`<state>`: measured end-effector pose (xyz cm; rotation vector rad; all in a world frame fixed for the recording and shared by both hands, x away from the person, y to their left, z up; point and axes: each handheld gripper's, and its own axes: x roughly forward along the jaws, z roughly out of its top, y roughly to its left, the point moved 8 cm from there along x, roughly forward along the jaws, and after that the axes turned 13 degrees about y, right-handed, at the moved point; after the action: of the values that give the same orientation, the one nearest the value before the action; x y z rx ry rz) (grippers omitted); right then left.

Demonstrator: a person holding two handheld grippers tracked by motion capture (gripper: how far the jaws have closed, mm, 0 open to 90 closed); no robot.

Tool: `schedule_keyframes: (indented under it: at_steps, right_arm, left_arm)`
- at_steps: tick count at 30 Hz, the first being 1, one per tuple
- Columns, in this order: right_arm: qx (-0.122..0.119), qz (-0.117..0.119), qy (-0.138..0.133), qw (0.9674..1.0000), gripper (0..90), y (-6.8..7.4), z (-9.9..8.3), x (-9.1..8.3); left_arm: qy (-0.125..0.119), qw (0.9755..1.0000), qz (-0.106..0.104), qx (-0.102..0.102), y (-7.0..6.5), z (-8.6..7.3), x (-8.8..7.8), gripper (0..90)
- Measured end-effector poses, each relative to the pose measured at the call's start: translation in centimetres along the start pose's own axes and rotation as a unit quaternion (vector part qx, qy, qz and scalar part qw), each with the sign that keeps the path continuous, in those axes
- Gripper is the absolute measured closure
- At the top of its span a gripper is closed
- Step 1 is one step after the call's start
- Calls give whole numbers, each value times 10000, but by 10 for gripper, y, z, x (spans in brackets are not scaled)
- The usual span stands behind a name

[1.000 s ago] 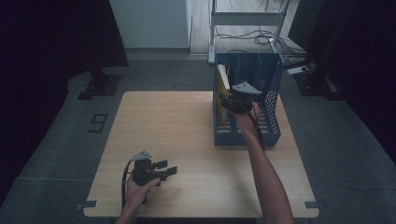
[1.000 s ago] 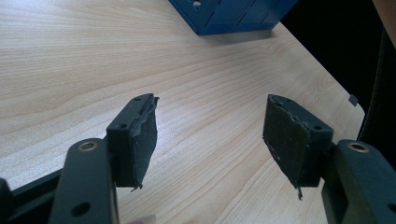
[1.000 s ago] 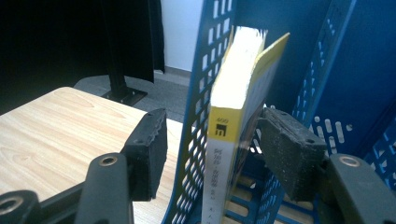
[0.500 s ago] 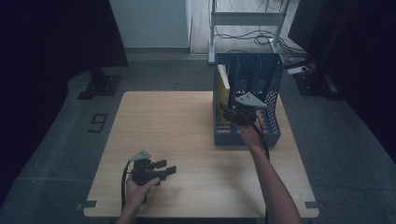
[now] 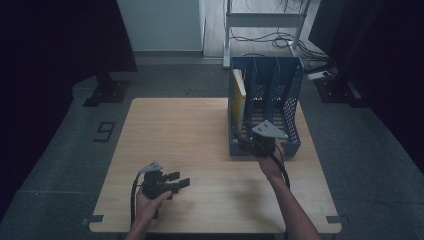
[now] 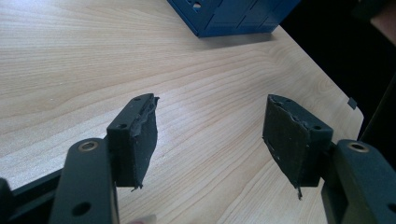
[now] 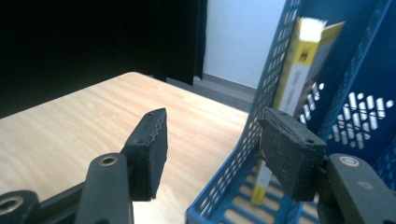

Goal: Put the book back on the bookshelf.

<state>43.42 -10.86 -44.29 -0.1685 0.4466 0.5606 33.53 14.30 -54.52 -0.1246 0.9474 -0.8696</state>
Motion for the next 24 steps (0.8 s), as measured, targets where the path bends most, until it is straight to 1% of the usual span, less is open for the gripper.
schedule_keyframes:
  at_steps: [1, 3, 5, 6, 7, 8, 10, 13, 14, 15, 16, 17, 18, 19, 22, 24]
  right_arm:
    - [-3, -8, -10, 10000, 406, 2, -4, -2]
    - [82, 29, -41, 10000, 406, 5, -12, -7]
    - [91, 62, -31, 9999, 404, 7, -21, -11]
    - [98, 29, -12, 9999, 403, 8, -33, -17]
    - [98, 29, -12, 9999, 403, 8, -33, -17]
    - [131, 60, -12, 9999, 402, 9, -37, -19]
    - [205, 97, 1, 9997, 401, 9, -50, -25]
    - [240, 73, 71, 9997, 400, 7, -68, -32]
    - [298, 64, 176, 9994, 400, 4, -85, -37]
    - [298, 64, 176, 9994, 400, 4, -85, -37]
    - [306, 49, 216, 9993, 400, 3, -90, -38]
    - [297, 16, 278, 9992, 400, 1, -97, -40]
    - [329, -32, 370, 9988, 400, -3, -112, -43]
    - [329, -32, 370, 9988, 400, -3, -112, -43]
    - [505, -13, 476, 9976, 400, -9, -129, -43]
    - [547, -4, 610, 9966, 399, -11, -137, -40]
  left_arm:
    - [5, 10000, 16, 2, 1, 0, 0, 352]
    - [5, 10000, 50, 1, 2, 0, 0, 352]
    - [11, 10000, 57, -6, 3, -1, -1, 352]
    - [5, 10000, 67, -12, 3, -1, -1, 352]
    - [-1, 10000, 67, -19, 3, -1, -1, 352]
    - [3, 10000, 70, -26, 3, -1, -1, 352]
    - [7, 10000, 39, -45, 3, -1, -1, 352]
    - [6, 10000, -63, -33, -1, -1, -2, 352]
    - [-2, 9999, -134, -22, -4, 0, -3, 351]
    - [-2, 9999, -134, -22, -4, 0, -3, 350]
    - [-5, 9999, -149, -22, -5, 0, -3, 350]
    - [8, 9999, -143, -18, -5, 0, -3, 351]
    - [21, 9999, -131, -16, -5, 0, -2, 350]
    - [30, 9999, -123, -17, -5, -1, -2, 350]
    - [65, 10000, -54, -20, -3, -2, 0, 350]
    - [89, 10000, 5, -11, -2, -2, 1, 350]
